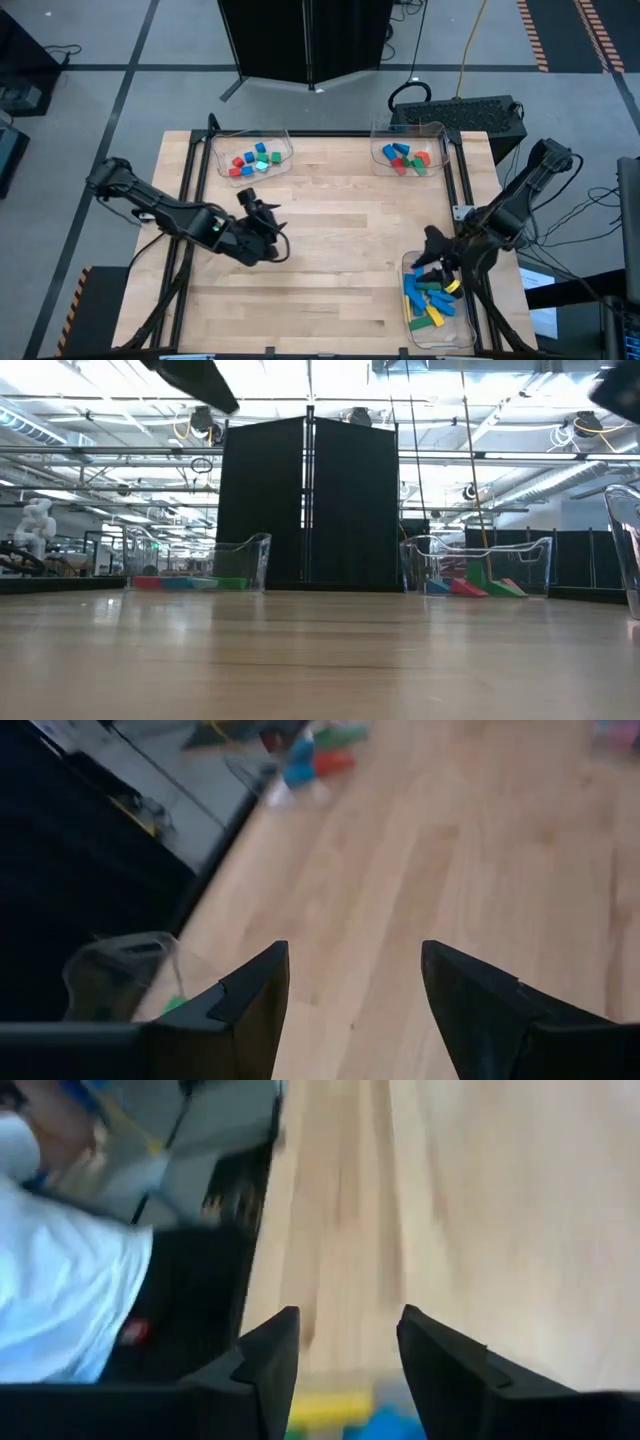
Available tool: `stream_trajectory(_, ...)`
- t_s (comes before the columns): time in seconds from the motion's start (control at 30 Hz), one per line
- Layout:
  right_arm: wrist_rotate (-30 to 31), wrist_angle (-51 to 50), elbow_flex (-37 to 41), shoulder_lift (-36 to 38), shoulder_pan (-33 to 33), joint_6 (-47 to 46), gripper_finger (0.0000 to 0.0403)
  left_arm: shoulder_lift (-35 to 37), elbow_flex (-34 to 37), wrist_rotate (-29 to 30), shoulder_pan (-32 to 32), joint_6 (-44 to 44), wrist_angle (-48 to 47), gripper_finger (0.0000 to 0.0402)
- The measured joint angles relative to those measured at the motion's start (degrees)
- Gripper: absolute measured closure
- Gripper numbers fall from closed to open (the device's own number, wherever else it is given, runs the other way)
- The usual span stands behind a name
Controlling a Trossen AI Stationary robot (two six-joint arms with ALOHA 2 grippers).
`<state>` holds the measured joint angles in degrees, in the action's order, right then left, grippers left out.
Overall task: Sort blocks by size
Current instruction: Return to Home Position
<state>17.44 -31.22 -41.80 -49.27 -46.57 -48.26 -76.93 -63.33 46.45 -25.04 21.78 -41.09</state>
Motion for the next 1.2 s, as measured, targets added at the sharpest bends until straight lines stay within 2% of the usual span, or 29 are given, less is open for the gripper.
stream_trajectory(0.13,13.43,3.18,0.0,2.83,0.18,10.96,0.0242,3.65,0.0,3.98,-2.48,-0.02,-0.01,0.0173)
stream_trajectory(0.3,30.88,3.28,0.0,5.26,1.65,18.59,0.0243,7.96,0.0,6.44,-4.94,-2.08,-0.17,0.0173)
stream_trajectory(0.5,42.24,7.4,0.0,8.23,4.16,27.97,0.0243,12.68,0.03,5.87,-5.35,-11.4,3.24,0.0183)
stream_trajectory(0.73,41.91,14.76,0.0,12.73,6.04,40.22,0.0243,19.98,6.52,4.51,-3.33,-19.01,12.64,0.0192)
stream_trajectory(0.83,36.58,14.7,0.0,15.09,6.65,42.35,0.0253,23.59,11.27,1.97,-1.83,-19.23,16.01,0.0192)
stream_trajectory(0.93,32.09,14.66,0.0,16.31,6.92,43.2,0.0284,26.97,17.31,-1.51,-0.6,-19.96,21.92,0.0192)
stream_trajectory(1.1,31.92,13.11,0.0,16.32,7.55,44.45,0.0375,31.08,25.98,-6.24,2.01,-21.15,31.34,0.0192)
stream_trajectory(1.2,31.95,12.6,0.14,16.19,8.17,43.58,0.0395,32.84,29.86,-7.9,3.57,-21.11,34.57,0.0192)
